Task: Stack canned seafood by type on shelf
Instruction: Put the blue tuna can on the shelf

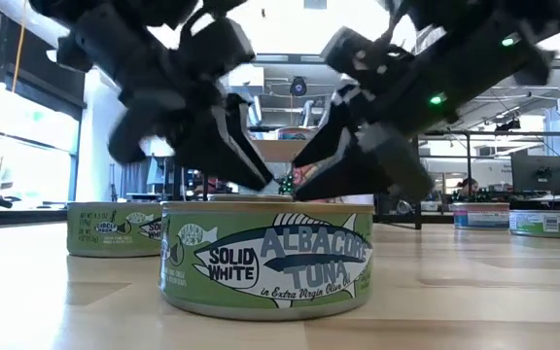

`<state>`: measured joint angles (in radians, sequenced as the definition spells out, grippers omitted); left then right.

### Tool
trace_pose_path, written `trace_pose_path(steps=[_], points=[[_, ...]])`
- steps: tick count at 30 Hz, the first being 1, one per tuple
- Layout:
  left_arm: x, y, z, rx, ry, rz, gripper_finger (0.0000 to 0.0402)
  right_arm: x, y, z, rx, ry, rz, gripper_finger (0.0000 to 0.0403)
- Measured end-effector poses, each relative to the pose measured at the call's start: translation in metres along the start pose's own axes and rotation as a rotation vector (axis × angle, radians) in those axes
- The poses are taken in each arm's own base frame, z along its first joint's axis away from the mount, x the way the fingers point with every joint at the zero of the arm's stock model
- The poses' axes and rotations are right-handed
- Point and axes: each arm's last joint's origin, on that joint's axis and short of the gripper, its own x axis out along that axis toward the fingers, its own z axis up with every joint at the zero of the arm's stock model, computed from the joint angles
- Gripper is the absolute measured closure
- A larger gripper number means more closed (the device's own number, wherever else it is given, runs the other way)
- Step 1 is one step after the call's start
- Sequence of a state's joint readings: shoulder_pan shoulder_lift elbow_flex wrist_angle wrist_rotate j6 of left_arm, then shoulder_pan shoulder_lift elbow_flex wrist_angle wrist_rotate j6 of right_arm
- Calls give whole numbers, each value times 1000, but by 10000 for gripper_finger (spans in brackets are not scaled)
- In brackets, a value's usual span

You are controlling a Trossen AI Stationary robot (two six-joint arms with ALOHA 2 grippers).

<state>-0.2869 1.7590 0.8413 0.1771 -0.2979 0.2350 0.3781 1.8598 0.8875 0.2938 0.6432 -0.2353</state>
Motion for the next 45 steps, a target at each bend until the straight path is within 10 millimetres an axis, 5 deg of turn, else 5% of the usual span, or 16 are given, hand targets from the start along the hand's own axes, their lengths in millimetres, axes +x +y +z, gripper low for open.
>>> trace_pose_path(steps=[7,16,27,45], points=[[9,-4,-10,24,70,57,281,-17,18,4,69,-13,-6,105],[8,-6,-11,24,98,61,394,-19,21,5,70,-26,26,105],[-16,-9,5,15,22,102,401,-16,20,3,-367,-31,79,105],[-27,-3,19,-50,-77,103,401,4,-7,5,-405,-64,36,105]])
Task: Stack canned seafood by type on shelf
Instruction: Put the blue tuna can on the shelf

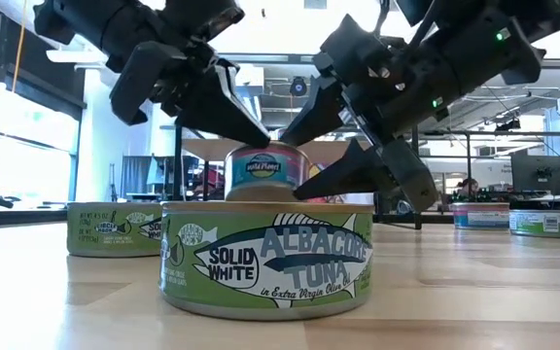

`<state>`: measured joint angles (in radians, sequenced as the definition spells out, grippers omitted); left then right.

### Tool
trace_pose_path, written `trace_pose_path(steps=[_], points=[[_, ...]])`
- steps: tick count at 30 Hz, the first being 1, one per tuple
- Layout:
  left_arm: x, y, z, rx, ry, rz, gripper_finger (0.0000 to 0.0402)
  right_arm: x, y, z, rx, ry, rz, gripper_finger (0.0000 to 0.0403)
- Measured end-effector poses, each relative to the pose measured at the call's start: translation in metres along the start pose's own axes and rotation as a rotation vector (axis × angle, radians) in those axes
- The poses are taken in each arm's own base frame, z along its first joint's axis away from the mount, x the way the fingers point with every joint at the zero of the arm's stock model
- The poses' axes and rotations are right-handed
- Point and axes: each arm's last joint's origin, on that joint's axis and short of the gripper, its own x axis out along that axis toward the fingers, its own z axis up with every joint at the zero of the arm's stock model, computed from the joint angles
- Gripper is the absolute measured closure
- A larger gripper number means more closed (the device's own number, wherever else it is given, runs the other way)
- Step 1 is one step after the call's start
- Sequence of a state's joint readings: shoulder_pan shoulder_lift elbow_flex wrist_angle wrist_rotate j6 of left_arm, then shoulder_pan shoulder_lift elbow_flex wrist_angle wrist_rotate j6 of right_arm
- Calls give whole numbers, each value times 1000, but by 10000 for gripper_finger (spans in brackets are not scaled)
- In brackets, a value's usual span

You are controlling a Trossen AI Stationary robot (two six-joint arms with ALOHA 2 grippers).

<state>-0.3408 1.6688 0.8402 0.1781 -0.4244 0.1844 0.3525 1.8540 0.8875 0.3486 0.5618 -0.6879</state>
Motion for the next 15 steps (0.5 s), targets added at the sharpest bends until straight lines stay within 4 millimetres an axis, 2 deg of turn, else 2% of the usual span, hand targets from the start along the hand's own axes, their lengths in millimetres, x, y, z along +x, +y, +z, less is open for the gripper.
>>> trace_pose_path(steps=[4,7,10,14,15], points=[[0,0,1,-4,-7,3,401,4,1,-1,32,-6,-11,106],[0,0,2,-7,-15,5,401,7,1,-1,104,-18,-29,121],[0,1,2,-10,-21,10,401,11,1,-4,201,-10,-30,161],[1,4,3,-14,-24,49,401,13,0,-6,327,-2,-23,237],[1,5,4,-11,-27,58,401,13,-1,-7,344,8,-28,242]])
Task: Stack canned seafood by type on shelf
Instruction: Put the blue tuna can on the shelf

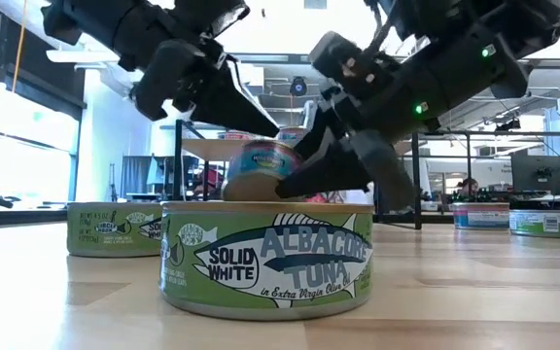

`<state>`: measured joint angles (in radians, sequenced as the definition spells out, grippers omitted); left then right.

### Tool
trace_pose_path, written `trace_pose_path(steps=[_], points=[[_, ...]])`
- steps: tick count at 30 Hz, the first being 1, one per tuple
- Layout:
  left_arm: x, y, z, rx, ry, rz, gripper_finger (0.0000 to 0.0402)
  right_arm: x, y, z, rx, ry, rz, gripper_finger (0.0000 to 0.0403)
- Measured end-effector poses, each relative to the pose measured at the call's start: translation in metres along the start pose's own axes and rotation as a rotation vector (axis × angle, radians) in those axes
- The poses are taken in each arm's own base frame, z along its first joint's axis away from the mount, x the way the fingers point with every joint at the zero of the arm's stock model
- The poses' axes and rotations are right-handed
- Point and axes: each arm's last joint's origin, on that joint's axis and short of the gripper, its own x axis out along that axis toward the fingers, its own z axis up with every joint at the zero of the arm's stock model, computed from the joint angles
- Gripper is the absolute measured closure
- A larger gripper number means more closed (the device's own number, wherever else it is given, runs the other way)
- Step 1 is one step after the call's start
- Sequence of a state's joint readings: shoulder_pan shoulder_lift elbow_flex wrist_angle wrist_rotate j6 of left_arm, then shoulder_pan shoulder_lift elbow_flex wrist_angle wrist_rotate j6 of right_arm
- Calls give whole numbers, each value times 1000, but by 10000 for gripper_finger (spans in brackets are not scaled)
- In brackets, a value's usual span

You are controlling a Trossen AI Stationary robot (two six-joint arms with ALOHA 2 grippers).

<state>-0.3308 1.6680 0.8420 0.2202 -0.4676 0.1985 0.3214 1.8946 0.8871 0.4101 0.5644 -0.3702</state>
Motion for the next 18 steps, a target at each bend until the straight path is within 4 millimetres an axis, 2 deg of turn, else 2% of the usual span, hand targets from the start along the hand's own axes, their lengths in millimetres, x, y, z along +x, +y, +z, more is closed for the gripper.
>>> trace_pose_path(steps=[9,14,18], points=[[1,4,-1,-13,17,45,398,1,-3,-4,137,42,-36,242],[1,4,-1,-12,18,45,397,0,-7,11,172,32,-114,242],[1,4,-1,-15,17,42,397,-6,-1,24,130,79,-133,242]])
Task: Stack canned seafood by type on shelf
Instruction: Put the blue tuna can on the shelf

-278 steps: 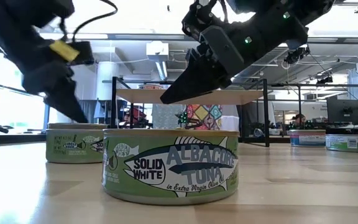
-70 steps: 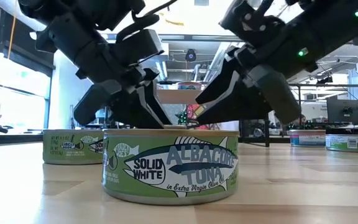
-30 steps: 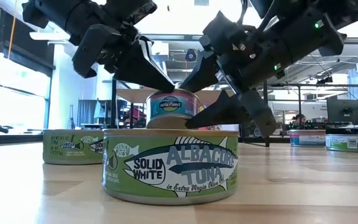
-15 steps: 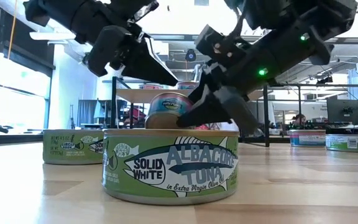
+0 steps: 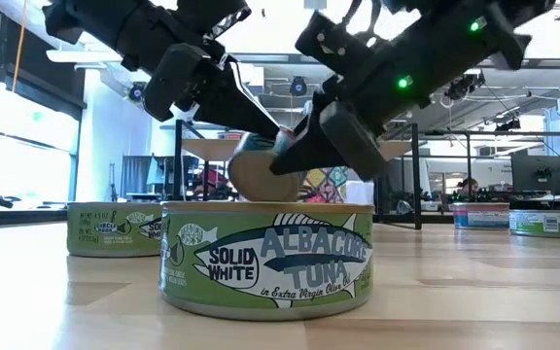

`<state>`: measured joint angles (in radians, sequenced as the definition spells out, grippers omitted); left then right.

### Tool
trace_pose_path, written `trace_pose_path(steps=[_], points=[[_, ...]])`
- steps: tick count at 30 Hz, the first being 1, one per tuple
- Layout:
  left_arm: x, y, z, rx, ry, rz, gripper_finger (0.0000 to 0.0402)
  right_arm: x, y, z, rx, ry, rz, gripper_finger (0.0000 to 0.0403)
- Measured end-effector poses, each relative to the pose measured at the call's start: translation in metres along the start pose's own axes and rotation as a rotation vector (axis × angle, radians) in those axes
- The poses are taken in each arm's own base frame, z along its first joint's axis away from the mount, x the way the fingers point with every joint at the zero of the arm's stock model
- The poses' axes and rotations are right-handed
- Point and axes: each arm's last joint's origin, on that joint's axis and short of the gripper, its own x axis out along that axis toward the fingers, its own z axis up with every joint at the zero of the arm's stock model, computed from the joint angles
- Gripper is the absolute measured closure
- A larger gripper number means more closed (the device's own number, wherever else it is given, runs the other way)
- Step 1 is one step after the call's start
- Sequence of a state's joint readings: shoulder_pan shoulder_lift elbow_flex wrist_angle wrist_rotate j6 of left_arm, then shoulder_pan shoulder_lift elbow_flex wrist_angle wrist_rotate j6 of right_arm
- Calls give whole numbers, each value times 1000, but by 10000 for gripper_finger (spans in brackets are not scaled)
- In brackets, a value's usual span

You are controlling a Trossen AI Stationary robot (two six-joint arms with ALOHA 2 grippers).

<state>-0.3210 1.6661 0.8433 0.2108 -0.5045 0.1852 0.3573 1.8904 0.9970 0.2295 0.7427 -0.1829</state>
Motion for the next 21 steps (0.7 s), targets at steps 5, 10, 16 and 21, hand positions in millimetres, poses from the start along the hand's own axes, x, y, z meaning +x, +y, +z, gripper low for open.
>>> trace_pose_path(steps=[5,10,16,21], points=[[0,0,-1,3,5,3,397,-11,4,10,-81,112,-58,242],[0,0,-1,3,5,3,397,-32,5,23,-161,239,-107,242],[0,0,-1,3,5,3,397,-76,-9,26,-207,392,-274,242],[0,0,-1,3,5,3,397,-108,-39,19,-151,430,-367,242]])
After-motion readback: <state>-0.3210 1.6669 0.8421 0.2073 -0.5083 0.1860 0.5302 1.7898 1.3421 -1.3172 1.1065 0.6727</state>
